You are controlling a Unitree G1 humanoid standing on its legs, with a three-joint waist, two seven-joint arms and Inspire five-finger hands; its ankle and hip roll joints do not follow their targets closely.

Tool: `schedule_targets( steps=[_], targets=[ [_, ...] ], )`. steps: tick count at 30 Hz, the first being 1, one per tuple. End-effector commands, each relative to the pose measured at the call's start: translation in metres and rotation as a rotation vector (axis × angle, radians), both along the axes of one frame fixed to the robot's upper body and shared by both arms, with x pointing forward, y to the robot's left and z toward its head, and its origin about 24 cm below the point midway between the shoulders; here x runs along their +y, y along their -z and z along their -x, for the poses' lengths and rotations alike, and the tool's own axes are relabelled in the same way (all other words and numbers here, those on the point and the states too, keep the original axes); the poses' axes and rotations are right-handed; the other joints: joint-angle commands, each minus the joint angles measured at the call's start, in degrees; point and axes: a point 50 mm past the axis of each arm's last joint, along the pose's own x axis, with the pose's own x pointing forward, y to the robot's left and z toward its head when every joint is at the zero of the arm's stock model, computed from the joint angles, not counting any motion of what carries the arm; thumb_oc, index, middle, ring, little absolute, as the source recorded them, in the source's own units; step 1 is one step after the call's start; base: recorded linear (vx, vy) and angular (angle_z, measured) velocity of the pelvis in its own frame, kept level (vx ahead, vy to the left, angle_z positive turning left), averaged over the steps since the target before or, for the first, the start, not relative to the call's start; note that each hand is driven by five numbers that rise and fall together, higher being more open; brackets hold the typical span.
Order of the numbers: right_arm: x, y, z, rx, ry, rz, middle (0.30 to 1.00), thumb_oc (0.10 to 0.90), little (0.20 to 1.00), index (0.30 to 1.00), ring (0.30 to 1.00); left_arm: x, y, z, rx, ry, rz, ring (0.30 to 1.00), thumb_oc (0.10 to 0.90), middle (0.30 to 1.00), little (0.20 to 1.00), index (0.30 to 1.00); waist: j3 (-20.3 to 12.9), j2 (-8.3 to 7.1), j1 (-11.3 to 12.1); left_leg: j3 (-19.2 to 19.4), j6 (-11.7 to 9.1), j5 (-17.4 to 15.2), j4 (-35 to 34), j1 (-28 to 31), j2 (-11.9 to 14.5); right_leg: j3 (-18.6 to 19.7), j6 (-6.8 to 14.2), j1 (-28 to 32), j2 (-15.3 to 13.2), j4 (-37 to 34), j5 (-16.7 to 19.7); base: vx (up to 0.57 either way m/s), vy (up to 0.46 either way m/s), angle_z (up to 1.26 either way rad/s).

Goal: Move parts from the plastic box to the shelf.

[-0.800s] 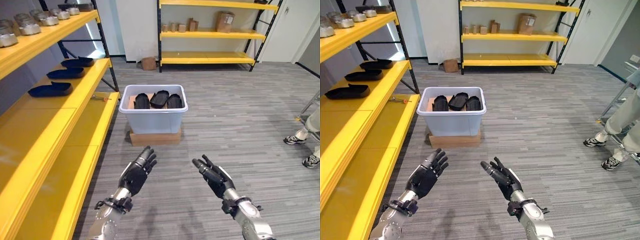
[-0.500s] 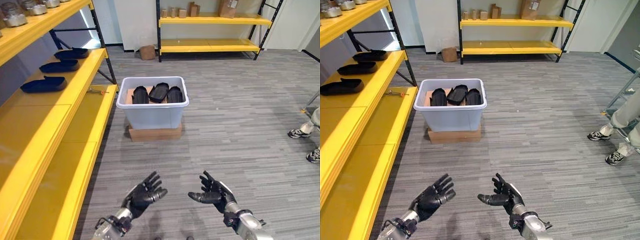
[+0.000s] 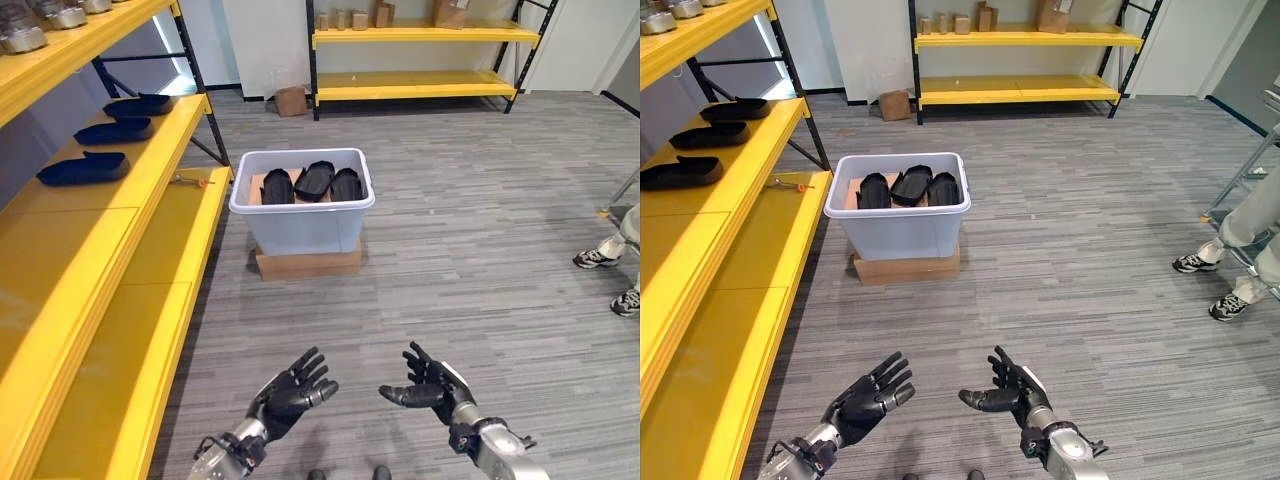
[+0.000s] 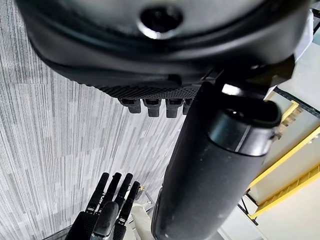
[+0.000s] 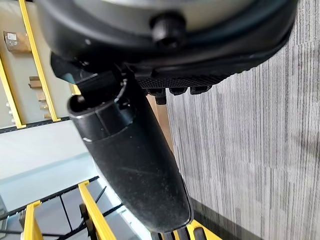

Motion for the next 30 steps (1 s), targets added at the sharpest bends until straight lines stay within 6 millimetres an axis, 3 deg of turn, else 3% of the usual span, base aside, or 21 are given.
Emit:
schedule_targets(
  steps=[1, 4, 11, 16, 30],
  targets=[
    [0.009, -0.044, -0.038, -0.269, -0.037, -0.019, 1.000, 0.900, 1.000, 1.000, 1.000, -0.004, -0.027, -0.035, -0.187, -0.003, 0.068, 1.000, 0.900, 1.000, 1.000, 1.000, -0.82, -1.22, 0.40, 1.07, -3.34, -4.58, 0.51, 1.60, 3.69, -1.31, 4.55, 1.34, -4.08, 1.95, -4.25, 0.00, 0.000, 0.00],
    [0.007, -0.041, -0.034, -0.262, -0.035, -0.016, 1.000, 0.900, 1.000, 1.000, 1.000, -0.010, -0.027, -0.031, -0.183, -0.007, 0.134, 1.000, 0.900, 1.000, 1.000, 1.000, -1.01, -1.20, 0.33, 1.03, -3.43, -4.73, 0.23, 1.93, 3.59, -1.45, 4.85, 1.69, -4.12, 1.40, -4.00, 0.03, 0.016, 0.01],
    [0.007, -0.045, -0.037, -0.280, -0.017, 0.005, 1.000, 0.900, 1.000, 1.000, 1.000, -0.011, -0.033, -0.039, -0.210, -0.002, 0.110, 1.000, 0.900, 1.000, 1.000, 1.000, -0.24, -1.31, 0.10, 1.38, -3.31, -4.59, 0.41, 1.74, 3.79, -1.19, 4.77, 1.19, -4.09, 1.99, -4.12, -0.01, -0.002, 0.00],
    [0.005, -0.041, -0.033, -0.262, -0.017, -0.002, 1.000, 0.900, 1.000, 1.000, 1.000, -0.017, -0.031, -0.034, -0.204, 0.052, 0.119, 1.000, 0.900, 1.000, 1.000, 1.000, -0.33, -1.22, -0.02, 1.57, -3.29, -4.69, 0.35, 1.94, 3.71, -1.30, 4.91, 1.33, -4.24, 1.83, -3.99, 0.01, 0.005, 0.00],
    [0.006, -0.041, -0.034, -0.267, -0.022, 0.025, 1.000, 0.900, 1.000, 1.000, 1.000, -0.009, -0.038, -0.038, -0.255, 0.015, 0.091, 1.000, 0.900, 1.000, 1.000, 1.000, -0.27, -1.49, -0.03, 1.87, -3.08, -4.87, 0.48, 2.13, 3.61, -0.97, 4.94, 1.33, -4.28, 2.32, -4.40, 0.00, 0.000, 0.00]
  ],
)
